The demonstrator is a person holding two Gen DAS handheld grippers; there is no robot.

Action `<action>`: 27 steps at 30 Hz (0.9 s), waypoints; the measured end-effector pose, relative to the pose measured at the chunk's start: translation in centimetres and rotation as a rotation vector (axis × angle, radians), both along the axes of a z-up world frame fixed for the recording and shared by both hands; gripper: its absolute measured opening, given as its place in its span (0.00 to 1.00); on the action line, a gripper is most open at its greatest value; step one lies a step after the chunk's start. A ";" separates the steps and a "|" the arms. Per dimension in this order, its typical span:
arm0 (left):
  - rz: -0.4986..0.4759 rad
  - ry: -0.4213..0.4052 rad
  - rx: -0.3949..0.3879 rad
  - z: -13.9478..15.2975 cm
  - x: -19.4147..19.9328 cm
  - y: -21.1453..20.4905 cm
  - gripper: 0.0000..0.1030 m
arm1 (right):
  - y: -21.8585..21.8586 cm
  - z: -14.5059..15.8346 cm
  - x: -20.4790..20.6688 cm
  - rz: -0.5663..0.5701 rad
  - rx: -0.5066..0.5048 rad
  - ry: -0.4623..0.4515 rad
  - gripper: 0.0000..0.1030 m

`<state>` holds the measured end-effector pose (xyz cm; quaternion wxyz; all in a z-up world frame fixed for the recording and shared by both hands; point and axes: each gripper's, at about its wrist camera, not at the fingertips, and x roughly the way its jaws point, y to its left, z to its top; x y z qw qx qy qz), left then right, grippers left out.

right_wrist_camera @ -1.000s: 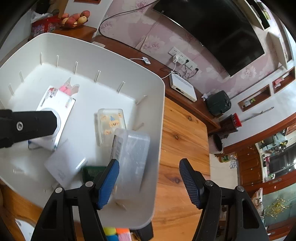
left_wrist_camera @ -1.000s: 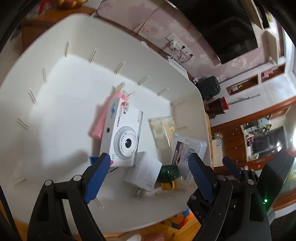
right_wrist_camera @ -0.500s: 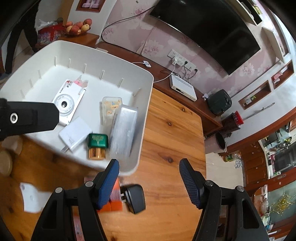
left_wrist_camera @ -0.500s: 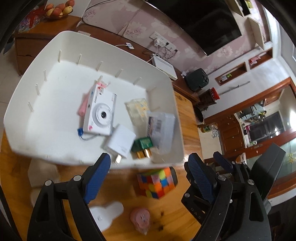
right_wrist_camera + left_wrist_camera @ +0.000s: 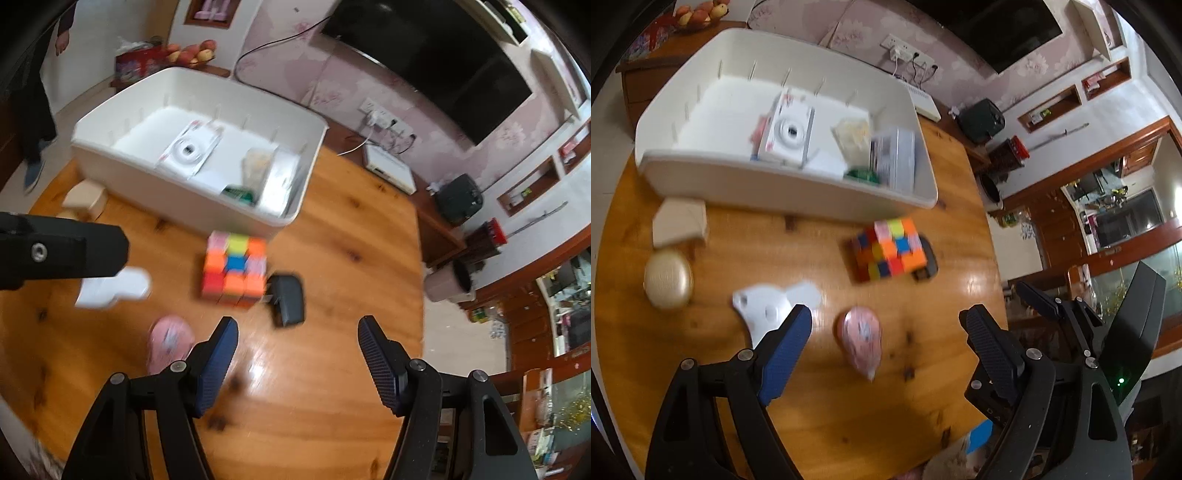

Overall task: Organize rigid objects
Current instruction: 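Withdraw both grippers from the bin back over the table, then move the right gripper to the pink tape dispenser while the left approaches the white gadget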

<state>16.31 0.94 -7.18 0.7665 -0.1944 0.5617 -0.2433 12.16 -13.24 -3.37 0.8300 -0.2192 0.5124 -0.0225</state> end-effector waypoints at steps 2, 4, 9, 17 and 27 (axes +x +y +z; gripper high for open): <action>-0.016 -0.012 0.031 -0.4 -1.4 0.0 0.85 | -0.2 -0.4 -1.3 0.006 0.022 0.017 0.66; -0.024 -0.020 0.050 -0.6 -2.3 0.1 0.85 | -0.5 -0.6 -2.8 0.015 0.068 0.028 0.66; -0.074 -0.074 0.102 -1.2 -4.8 0.2 0.85 | -1.0 -1.0 -5.5 0.040 0.194 0.043 0.66; -0.207 -0.154 0.245 -3.2 -6.1 -0.3 0.85 | -0.6 -3.3 -6.5 0.047 0.324 0.065 0.66; -0.313 -0.164 0.289 -5.4 -2.3 1.0 0.85 | 1.2 -7.6 -4.9 0.051 0.381 0.140 0.66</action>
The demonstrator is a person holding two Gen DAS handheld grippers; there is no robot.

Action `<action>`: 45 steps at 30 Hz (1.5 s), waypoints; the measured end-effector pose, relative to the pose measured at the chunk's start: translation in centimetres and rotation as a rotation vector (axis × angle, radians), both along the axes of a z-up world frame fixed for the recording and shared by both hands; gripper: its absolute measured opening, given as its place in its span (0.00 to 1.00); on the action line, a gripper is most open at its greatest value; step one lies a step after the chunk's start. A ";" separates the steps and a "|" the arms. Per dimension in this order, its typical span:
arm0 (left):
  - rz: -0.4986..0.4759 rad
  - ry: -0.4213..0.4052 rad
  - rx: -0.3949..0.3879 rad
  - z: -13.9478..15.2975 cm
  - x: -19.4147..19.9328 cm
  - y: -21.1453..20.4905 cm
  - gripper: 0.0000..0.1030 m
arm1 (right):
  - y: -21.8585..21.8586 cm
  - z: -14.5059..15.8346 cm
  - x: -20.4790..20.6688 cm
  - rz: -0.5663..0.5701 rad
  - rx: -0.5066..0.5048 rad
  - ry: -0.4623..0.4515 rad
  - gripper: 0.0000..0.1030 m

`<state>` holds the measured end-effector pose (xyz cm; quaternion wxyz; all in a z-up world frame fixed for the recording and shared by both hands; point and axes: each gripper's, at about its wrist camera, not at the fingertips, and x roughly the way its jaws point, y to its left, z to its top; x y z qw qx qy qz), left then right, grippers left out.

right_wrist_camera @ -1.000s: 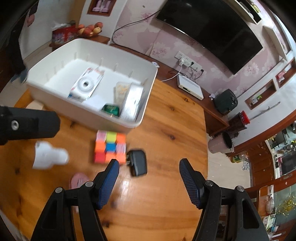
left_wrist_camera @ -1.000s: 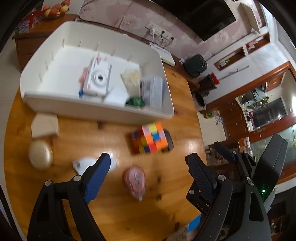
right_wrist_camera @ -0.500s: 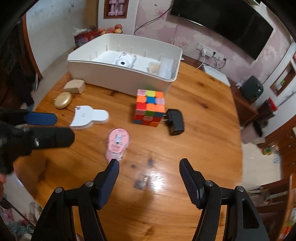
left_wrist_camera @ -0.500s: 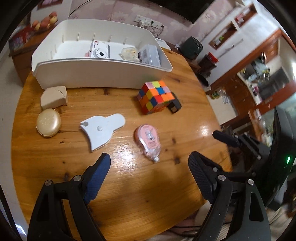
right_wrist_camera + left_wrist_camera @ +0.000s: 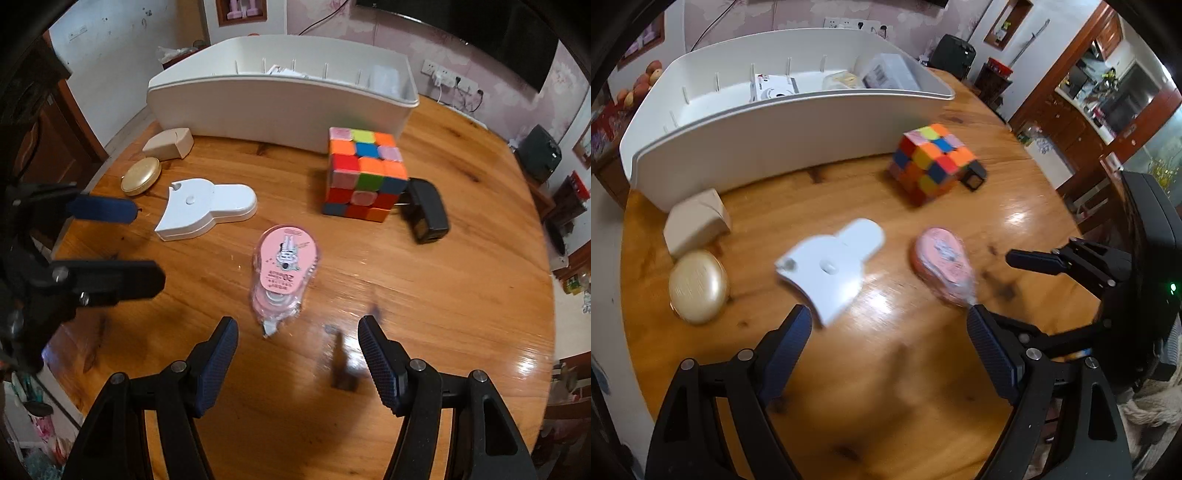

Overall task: Organize rigid objects
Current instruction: 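Move the right gripper to the pink tape dispenser while the left approaches the white gadget, then grasp the pink tape dispenser with the right gripper while the left grasps the white gadget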

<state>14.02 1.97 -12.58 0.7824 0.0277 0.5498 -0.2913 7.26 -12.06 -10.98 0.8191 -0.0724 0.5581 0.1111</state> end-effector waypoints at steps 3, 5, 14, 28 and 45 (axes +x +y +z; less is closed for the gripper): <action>-0.036 0.002 0.023 -0.3 1.2 0.1 0.85 | 0.4 -0.8 0.7 -0.003 0.003 0.010 0.66; -0.067 0.006 0.041 -0.4 1.9 -0.1 0.85 | 0.5 -1.2 1.0 -0.005 0.002 0.017 0.66; -0.195 -0.007 0.126 -1.1 2.9 -2.2 0.86 | 1.0 -2.2 1.9 -0.006 -0.002 0.022 0.63; -0.371 -0.061 0.179 -0.1 2.7 -3.5 0.86 | 0.5 -2.1 2.3 -0.007 0.003 0.011 0.55; -0.543 -0.059 0.342 -3.1 3.6 -4.2 0.76 | 0.7 -1.9 3.2 0.022 0.006 0.010 0.48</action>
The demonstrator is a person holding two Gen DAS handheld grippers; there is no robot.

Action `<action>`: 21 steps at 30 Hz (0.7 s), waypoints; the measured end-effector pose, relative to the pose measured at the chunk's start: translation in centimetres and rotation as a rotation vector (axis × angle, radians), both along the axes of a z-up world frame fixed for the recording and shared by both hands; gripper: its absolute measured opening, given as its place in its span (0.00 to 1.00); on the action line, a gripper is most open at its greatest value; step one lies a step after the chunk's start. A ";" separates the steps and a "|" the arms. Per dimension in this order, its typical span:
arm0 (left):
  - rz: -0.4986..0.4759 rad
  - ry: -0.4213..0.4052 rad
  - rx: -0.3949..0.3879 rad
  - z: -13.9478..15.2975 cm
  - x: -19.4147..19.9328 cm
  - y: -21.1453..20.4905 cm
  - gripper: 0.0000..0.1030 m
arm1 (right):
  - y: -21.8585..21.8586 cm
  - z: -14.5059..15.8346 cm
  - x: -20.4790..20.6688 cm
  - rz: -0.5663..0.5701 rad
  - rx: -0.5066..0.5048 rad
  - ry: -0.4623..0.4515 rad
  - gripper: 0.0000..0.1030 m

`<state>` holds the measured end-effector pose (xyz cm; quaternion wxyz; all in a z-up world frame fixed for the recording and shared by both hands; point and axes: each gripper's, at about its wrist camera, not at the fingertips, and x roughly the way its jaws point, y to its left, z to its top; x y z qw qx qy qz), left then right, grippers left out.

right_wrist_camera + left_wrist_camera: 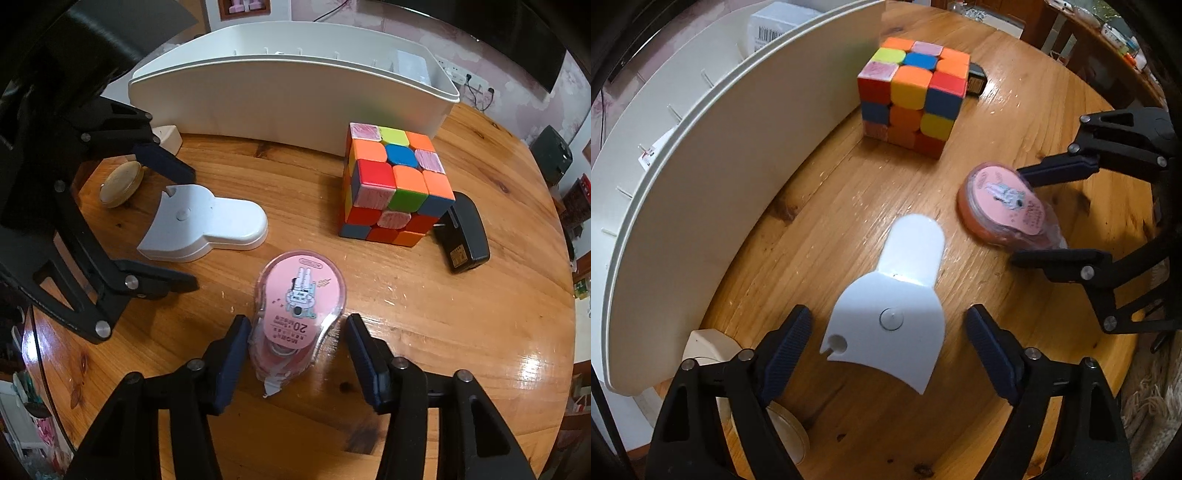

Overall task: Organize rigid objects
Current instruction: 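Grasp the pink tape dispenser with the right gripper while the left grasps the white gadget, then carry the tape dispenser and white gadget into the bin and open both grippers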

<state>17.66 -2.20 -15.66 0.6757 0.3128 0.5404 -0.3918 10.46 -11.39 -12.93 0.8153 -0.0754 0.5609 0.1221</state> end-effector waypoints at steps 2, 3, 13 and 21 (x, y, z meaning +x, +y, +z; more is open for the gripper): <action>0.000 -0.009 -0.025 0.6 -0.3 0.0 0.59 | 0.1 0.0 0.2 0.000 0.001 -0.001 0.48; 0.018 0.008 -0.028 0.6 -0.4 0.0 0.59 | 0.1 0.1 0.2 -0.002 0.003 -0.002 0.48; 0.249 -0.025 0.012 1.1 -4.4 -0.5 0.59 | 0.0 0.3 -0.8 -0.001 -0.010 -0.027 0.47; 0.489 0.012 -0.010 1.2 -6.2 1.2 0.59 | -0.3 1.5 -1.7 0.003 -0.015 -0.050 0.38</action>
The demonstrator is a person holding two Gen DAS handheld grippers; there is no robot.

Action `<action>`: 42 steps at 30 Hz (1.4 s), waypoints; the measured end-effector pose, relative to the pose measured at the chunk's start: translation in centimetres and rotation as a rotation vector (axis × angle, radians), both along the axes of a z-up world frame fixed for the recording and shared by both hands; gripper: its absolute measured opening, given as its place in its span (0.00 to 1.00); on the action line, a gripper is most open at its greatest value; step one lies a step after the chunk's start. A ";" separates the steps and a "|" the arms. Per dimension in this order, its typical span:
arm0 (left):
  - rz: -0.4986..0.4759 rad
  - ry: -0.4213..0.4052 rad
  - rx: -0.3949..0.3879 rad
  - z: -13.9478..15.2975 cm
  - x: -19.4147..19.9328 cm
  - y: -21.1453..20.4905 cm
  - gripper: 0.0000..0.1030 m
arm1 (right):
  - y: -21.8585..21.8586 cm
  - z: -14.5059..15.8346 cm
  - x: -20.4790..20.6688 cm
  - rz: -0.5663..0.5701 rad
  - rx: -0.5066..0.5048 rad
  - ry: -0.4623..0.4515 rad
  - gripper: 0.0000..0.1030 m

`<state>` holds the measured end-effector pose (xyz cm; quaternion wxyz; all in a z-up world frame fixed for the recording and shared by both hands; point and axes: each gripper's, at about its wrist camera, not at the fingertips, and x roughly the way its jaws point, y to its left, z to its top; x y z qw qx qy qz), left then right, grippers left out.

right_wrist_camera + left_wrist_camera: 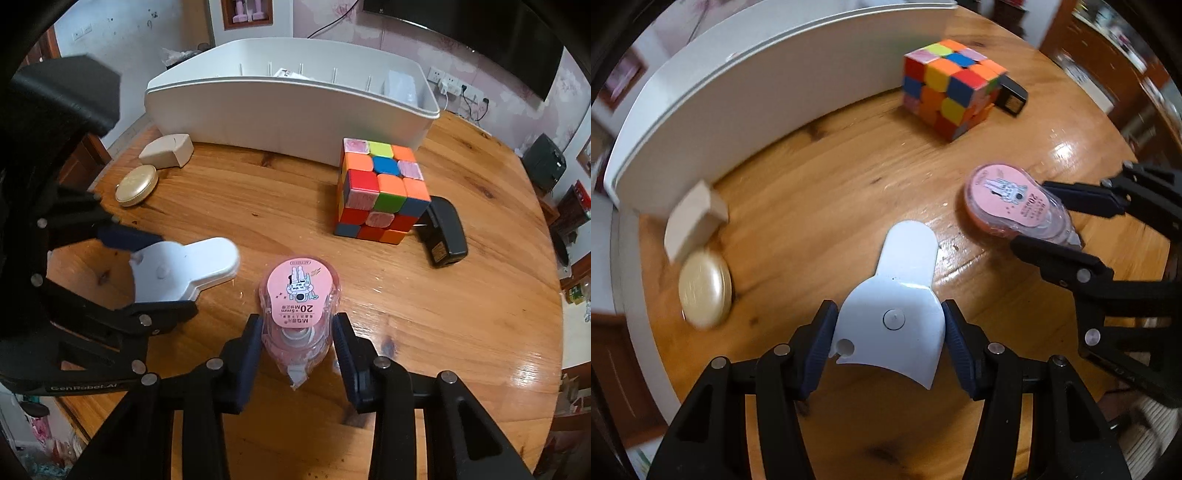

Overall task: Organize rigid objects
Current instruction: 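Carry the tape dispenser and white gadget into the bin and open both grippers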

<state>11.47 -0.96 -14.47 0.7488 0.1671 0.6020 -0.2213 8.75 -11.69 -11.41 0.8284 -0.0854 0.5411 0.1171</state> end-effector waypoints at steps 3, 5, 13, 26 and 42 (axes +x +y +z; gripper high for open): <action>0.064 0.018 -0.040 0.3 -0.4 0.8 0.59 | -0.2 0.1 -0.4 0.000 0.011 0.007 0.38; 0.097 0.020 -0.067 0.7 -0.7 1.5 0.59 | -0.7 0.4 -0.3 0.002 0.016 0.004 0.38; 0.194 0.000 -0.139 4.3 -0.5 3.8 0.59 | -0.7 4.2 -1.8 0.021 0.033 -0.083 0.37; 0.344 -0.216 -0.212 17.6 9.0 4.8 0.59 | 0.2 17.3 4.5 0.022 -0.045 -0.318 0.37; 0.498 -0.237 -0.171 14.8 22.0 8.2 0.59 | 4.0 18.2 19.2 -0.062 -0.112 -0.308 0.37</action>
